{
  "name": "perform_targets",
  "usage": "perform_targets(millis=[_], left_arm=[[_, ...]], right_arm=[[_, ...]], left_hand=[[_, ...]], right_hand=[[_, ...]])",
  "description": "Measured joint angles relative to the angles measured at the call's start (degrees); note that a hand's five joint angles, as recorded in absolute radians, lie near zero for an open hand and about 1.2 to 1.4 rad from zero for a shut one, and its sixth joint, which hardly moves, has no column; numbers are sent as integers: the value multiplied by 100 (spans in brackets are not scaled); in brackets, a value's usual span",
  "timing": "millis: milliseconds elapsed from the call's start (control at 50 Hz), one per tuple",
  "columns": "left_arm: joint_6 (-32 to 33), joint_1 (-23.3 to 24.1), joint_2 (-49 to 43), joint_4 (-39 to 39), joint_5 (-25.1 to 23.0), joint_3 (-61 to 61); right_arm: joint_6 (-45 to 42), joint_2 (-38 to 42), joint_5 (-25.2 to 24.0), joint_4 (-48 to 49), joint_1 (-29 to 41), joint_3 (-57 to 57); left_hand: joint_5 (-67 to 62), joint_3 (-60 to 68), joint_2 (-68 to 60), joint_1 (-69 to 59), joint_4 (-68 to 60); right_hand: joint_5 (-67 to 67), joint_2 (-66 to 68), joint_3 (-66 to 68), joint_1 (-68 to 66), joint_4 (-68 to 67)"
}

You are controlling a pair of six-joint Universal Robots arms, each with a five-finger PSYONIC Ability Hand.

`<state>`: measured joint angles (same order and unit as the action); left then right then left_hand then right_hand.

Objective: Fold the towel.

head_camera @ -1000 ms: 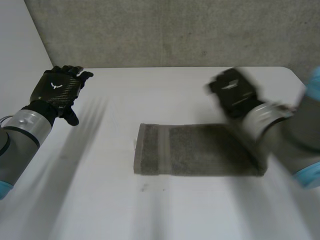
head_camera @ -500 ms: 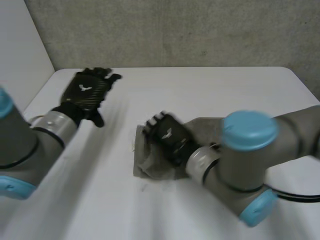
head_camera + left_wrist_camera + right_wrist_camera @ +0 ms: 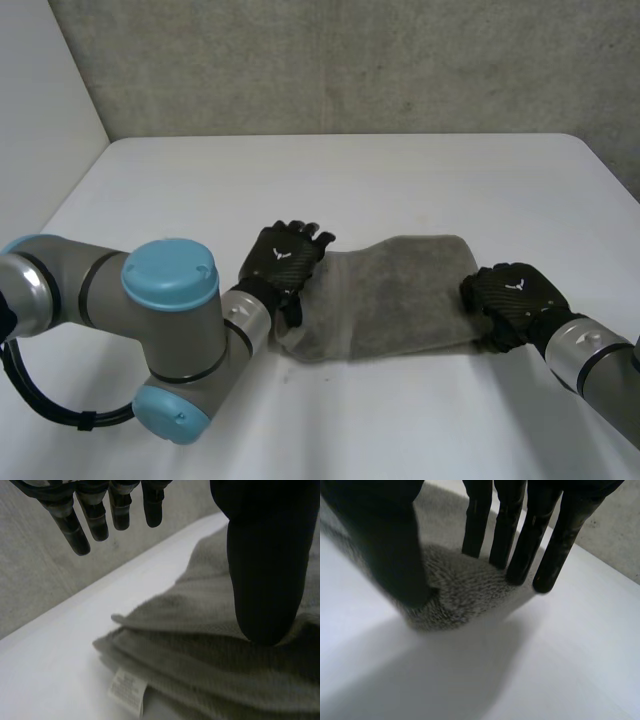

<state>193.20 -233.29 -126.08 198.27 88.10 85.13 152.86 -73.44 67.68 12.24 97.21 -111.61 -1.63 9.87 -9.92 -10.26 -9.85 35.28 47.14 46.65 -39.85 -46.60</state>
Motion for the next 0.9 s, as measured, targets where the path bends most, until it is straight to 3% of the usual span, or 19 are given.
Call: perform_targets(millis=[40, 60, 120, 280, 380, 400, 520, 660, 720, 760, 780, 840, 860, 900], left_arm=[[54, 0, -17, 0, 25, 8], [174, -2, -44, 0, 84, 25], [407, -12, -78, 0, 233, 75], [573, -39, -33, -5, 463, 163], [554, -67, 230, -13, 544, 253], [554, -67, 230, -13, 544, 253], [552, -416, 997, -17, 846, 612], [553, -918, 1631, -16, 957, 1043], [552, -1119, 1855, -15, 935, 1230], [550, -1161, 1903, -14, 893, 1274], [548, -1171, 1918, -11, 856, 1281], [545, -1169, 1925, -7, 806, 1275], [522, -1127, 1915, 4, 687, 1213], [522, -1127, 1915, 4, 687, 1213]], right_arm=[[-74, 34, 10, 33, -19, -10], [-212, 89, 36, 91, -41, -10], [-471, 169, 119, 185, -46, 65], [-652, 175, 570, 258, 365, 675], [-640, 194, 1025, 257, 1520, 1435], [-640, 194, 1025, 257, 1520, 1435], [-692, 724, 1220, 224, 3083, 2252], [-809, 1457, 1184, 186, 3870, 2581], [-1012, 1814, 1201, 182, 4075, 2687], [-1089, 1859, 1240, 181, 4100, 2705], [-1112, 1830, 1273, 184, 4095, 2707], [-1113, 1781, 1304, 185, 4079, 2701], [-905, 1352, 1447, 183, 3856, 2591], [-905, 1352, 1447, 183, 3856, 2591]], left_hand=[[0, 0, 0, 0, 0], [0, 0, 0, 0, 0], [0, 0, 0, 2, 0], [0, 0, 0, 5, 0], [0, 0, 0, 6, 0], [0, 0, 0, 6, 0], [0, 0, 2, 9, 0], [0, -13, 13, 9, 11], [0, -14, 13, 9, 11], [0, -13, 13, 9, 11], [0, -13, 13, 9, 12], [0, -13, 13, 9, 12], [0, -13, 13, 9, 11], [0, -13, 13, 9, 11]], right_hand=[[151, 152, 156, -171, -158], [911, 1000, 967, -742, -971], [1936, 1936, 2051, -1331, -2068], [2048, 1938, 2108, -1361, -2161], [2103, 1943, 2128, -1404, -2178], [2103, 1943, 2128, -1404, -2178], [2104, 1943, 2128, -1409, -2179], [2106, 1944, 2128, -1435, -2180], [1378, 1150, 1210, -861, -1224], [282, -48, 20, -1, -27], [-903, -1268, -1198, 1144, 1198], [-903, -1268, -1198, 1144, 1198], [-3003, -3229, -3268, 2683, 3246], [-3003, -3229, -3268, 2683, 3246]])
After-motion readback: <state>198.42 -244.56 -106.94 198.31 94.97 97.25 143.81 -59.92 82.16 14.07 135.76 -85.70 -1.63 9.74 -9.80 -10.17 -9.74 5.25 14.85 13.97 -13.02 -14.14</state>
